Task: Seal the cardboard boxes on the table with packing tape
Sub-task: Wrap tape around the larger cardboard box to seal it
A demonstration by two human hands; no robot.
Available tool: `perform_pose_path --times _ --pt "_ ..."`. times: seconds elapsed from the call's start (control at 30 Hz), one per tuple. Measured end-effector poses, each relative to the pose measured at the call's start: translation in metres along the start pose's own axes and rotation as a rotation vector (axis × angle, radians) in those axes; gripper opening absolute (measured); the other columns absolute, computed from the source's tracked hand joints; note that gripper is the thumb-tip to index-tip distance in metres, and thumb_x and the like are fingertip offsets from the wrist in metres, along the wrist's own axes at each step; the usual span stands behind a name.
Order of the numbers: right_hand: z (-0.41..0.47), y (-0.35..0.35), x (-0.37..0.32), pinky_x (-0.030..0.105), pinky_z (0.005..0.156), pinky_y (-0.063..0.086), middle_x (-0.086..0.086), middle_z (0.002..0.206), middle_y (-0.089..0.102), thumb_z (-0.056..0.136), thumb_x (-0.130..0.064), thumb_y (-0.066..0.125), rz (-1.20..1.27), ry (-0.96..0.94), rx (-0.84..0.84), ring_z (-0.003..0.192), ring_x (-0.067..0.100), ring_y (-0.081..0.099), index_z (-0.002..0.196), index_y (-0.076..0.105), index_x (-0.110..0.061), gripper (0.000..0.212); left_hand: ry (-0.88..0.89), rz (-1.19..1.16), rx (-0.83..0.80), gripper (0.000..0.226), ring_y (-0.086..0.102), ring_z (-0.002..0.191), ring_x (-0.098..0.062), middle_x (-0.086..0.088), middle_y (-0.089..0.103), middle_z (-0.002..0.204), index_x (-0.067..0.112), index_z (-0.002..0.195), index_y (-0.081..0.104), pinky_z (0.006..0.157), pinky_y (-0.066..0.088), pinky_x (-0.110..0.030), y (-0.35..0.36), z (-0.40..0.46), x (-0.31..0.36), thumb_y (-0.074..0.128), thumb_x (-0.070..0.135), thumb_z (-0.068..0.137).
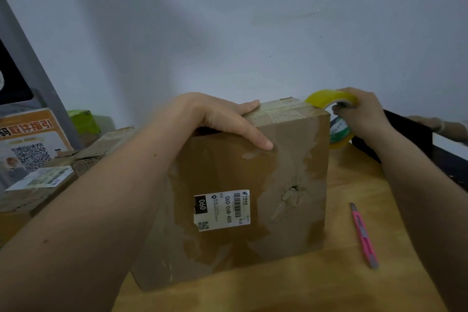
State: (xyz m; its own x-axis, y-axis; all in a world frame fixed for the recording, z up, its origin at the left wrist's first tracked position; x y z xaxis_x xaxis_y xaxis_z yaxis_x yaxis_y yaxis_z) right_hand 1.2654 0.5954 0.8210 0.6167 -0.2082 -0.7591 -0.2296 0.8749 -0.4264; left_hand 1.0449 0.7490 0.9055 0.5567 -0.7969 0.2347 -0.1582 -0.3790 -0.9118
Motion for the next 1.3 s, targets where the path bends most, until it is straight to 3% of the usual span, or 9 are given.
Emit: perform_pose_path --times 0.13,0.37,0.5,0.63,0.73,0.87,1.0,1.1,1.3 --pt "0.001 0.002 0.001 0.024 0.078 0.037 0.016 0.112 0.065 0.089 0.003 0.059 0.017 0.008 0.019 0.095 0.023 0.054 0.112 0.066 -0.005 0.025 0.094 0.027 0.081 0.122 0.045 0.125 -0.023 0.002 0.031 0.157 0.048 0.155 0.002 0.098 0.044 -0.036 0.008 0.020 0.038 0.078 0.068 0.062" --pt "-0.010 0.002 0.000 0.036 0.094 0.045 0.012 0.131 0.054 0.092 -0.007 0.057 0.066 0.107 0.113 0.118 0.028 0.052 0.133 0.049 -0.013 0.042 0.332 -0.080 0.265 0.099 0.045 0.131 -0.020 0.007 0.044 0.148 0.046 0.148 0.035 0.107 0.043 -0.040 0.016 0.022 0.050 0.086 0.054 0.064" --pt "-0.021 0.009 -0.036 0.047 0.080 0.057 0.018 0.108 0.067 0.089 -0.012 0.064 0.589 0.275 0.069 0.097 0.031 0.067 0.118 0.056 -0.004 0.031 0.437 -0.167 0.420 0.094 0.055 0.117 -0.007 0.014 0.052 0.137 0.046 0.140 0.047 0.092 0.047 -0.023 -0.007 -0.018 0.030 0.087 0.055 0.055" --pt "-0.024 0.011 -0.115 0.024 0.050 0.050 0.000 0.060 0.067 0.092 -0.022 0.061 0.976 0.198 -0.037 0.054 0.014 0.065 0.094 0.062 -0.009 0.013 0.580 -0.313 0.729 0.085 0.053 0.098 0.019 0.027 0.053 0.118 0.045 0.138 0.050 0.074 0.043 0.000 -0.029 -0.067 0.009 0.086 0.052 0.061" --pt "-0.023 0.004 -0.174 0.021 0.051 0.050 -0.005 0.055 0.065 0.092 -0.019 0.058 0.896 0.029 -0.040 0.053 0.008 0.064 0.090 0.062 -0.012 0.008 0.642 -0.383 0.989 0.091 0.051 0.115 0.003 0.009 0.050 0.129 0.036 0.143 0.046 0.086 0.040 0.000 -0.019 -0.084 -0.011 0.084 0.053 0.062" --pt "-0.027 0.014 -0.223 0.031 0.079 0.059 0.004 0.094 0.072 0.093 -0.017 0.058 0.744 -0.111 -0.147 0.089 0.018 0.070 0.096 0.063 -0.019 0.006 0.556 -0.416 1.273 0.101 0.038 0.127 -0.016 -0.008 0.037 0.137 0.038 0.150 0.032 0.102 0.033 -0.005 0.019 -0.089 -0.042 0.080 0.059 0.064" --pt "-0.044 0.044 -0.252 0.031 0.086 0.056 -0.004 0.102 0.069 0.090 -0.014 0.065 0.671 -0.234 -0.201 0.096 0.014 0.067 0.105 0.060 -0.023 0.019 0.475 -0.493 1.480 0.101 0.037 0.131 -0.024 -0.014 0.033 0.134 0.042 0.148 0.024 0.108 0.033 -0.013 0.059 -0.088 -0.064 0.074 0.065 0.064" --pt "-0.055 0.067 -0.259 0.029 0.082 0.056 -0.006 0.099 0.067 0.089 -0.012 0.068 0.610 -0.300 -0.247 0.096 0.014 0.066 0.107 0.058 -0.021 0.022 0.436 -0.594 1.506 0.098 0.035 0.133 -0.026 -0.012 0.032 0.133 0.044 0.146 0.024 0.112 0.034 -0.026 0.081 -0.088 -0.078 0.073 0.064 0.063" --pt "-0.052 0.077 -0.258 0.026 0.076 0.053 -0.006 0.093 0.064 0.088 -0.006 0.065 0.437 -0.322 -0.182 0.089 0.013 0.063 0.106 0.061 -0.016 0.020 0.453 -0.590 1.485 0.094 0.035 0.128 -0.017 -0.012 0.033 0.132 0.035 0.143 0.032 0.104 0.024 -0.003 0.101 -0.096 -0.100 0.073 0.063 0.063"
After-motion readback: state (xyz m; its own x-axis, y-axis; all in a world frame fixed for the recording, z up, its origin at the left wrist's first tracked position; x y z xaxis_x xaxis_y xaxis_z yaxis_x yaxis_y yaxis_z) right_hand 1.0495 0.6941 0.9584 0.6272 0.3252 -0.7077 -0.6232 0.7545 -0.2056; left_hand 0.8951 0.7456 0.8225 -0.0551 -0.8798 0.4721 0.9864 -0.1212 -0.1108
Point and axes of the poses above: each hand's wrist, its own z-axis towards the middle knuckle, its own y-axis out of the palm, x = y × z, the point moved 1 cm from there along z, towards the middle knuckle
